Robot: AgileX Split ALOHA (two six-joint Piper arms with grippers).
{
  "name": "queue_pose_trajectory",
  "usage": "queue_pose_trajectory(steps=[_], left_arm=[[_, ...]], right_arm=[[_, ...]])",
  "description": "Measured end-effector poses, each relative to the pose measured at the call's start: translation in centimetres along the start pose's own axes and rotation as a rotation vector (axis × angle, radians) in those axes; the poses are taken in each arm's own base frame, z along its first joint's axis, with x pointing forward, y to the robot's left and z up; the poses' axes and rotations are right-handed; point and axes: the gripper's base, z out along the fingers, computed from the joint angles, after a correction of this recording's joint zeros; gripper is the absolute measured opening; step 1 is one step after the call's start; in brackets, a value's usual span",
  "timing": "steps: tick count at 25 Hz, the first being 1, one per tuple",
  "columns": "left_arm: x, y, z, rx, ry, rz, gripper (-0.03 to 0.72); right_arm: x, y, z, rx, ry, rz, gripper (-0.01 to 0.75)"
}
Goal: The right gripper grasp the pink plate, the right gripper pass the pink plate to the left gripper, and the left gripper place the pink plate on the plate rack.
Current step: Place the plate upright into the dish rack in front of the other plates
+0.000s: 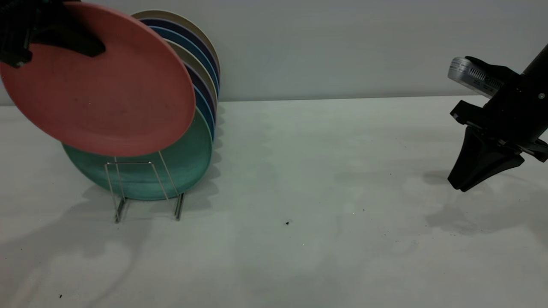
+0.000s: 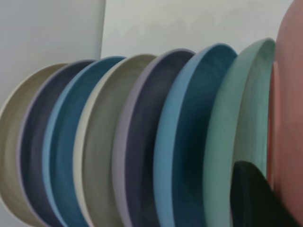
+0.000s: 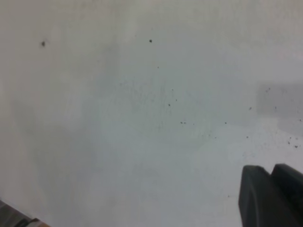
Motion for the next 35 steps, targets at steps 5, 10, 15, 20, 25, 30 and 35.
queue_pose_trajectory(steps=[5, 10, 15, 20, 25, 30, 35], left_arm=[[0.3, -0.1, 0.6, 0.018, 0.003, -0.007, 0.134], [0.7, -0.4, 1.6, 0.041, 0.009, -0.016, 0.134], [1.3, -0.7, 2.5, 0.071, 0.024, -0.011, 0.134], [1.6, -0.8, 3.1, 0.086, 0.029, -0.020, 0.133], [1.6, -0.8, 3.2, 0.086, 0.030, -0.021, 0.133], [1.6, -0.7, 3.2, 0.072, 0.035, -0.020, 0.165], [1.7, -0.6, 3.2, 0.062, 0.039, -0.020, 0.323]], right_arm=[[0.0, 0.0, 0.0, 0.000, 0.001, 0.000, 0.038], [0.0, 0.0, 0.0, 0.000, 0.001, 0.000, 0.043], [0.0, 0.0, 0.0, 0.000, 0.001, 0.000, 0.049], [0.0, 0.0, 0.0, 0.000, 0.001, 0.000, 0.054], [0.0, 0.0, 0.0, 0.000, 0.001, 0.000, 0.059], [0.0, 0.0, 0.0, 0.000, 0.001, 0.000, 0.066], [0.0, 0.0, 0.0, 0.000, 0.001, 0.000, 0.071]])
